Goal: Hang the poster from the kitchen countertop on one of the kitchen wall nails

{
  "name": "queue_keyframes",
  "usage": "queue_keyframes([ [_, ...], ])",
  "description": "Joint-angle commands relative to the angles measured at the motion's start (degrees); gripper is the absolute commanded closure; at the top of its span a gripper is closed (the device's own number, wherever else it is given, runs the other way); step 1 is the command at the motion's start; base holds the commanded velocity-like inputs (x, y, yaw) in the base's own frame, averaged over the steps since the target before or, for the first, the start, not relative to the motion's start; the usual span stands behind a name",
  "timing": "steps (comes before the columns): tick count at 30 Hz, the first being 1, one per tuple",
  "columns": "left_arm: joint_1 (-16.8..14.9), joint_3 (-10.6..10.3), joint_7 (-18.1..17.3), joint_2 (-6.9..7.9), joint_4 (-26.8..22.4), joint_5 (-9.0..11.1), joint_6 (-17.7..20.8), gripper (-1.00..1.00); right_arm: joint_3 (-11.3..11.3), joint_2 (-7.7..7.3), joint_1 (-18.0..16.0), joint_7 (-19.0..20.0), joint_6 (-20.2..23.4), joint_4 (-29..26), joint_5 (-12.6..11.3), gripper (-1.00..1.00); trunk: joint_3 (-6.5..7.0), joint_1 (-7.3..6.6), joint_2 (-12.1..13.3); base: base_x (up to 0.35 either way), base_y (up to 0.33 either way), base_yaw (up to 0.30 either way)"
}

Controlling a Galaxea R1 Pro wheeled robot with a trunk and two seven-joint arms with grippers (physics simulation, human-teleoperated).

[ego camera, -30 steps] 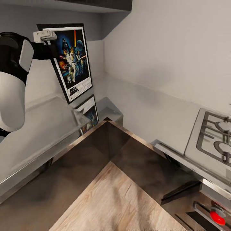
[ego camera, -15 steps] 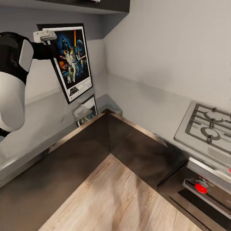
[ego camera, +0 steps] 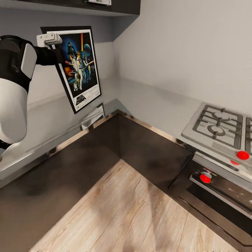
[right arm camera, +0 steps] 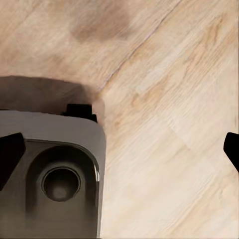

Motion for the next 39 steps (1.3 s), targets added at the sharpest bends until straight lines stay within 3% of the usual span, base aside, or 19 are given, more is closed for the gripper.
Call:
queue_keyframes([
  [1,0.0,0.2,-0.2,-0.02,0.0,0.1,0.3,1.00,0.0,0.04,-0.2,-0.3,1.2,-1.9,0.5,-1.00,-0.04,-0.02,0.0,-0.167,0.000,0.000],
  [5,0.0,0.2,-0.2,0.00,0.0,0.1,0.4,1.00,0.2,0.32,-0.6,-0.3,12.7,-17.0,0.5,-1.00,-0.04,-0.02,0.0,-0.094,0.000,0.000],
  [11,0.0,0.2,-0.3,0.00,-0.1,0.1,0.4,1.00,0.3,1.85,-0.3,-0.2,18.8,-29.1,0.3,-1.00,-0.04,-0.02,0.0,-0.250,0.000,0.000],
  [29,0.0,0.2,-0.5,0.00,-0.2,0.1,0.5,1.00,0.1,2.15,-0.2,-0.2,19.2,-30.4,0.4,-1.00,-0.04,-0.02,0.0,-0.340,0.000,0.000],
  [39,0.0,0.1,-3.0,-0.37,-0.7,0.1,0.5,1.00,0.1,2.14,-0.2,-0.2,19.1,-30.3,0.4,-1.00,-0.04,-0.02,0.0,-0.345,0.000,0.000],
])
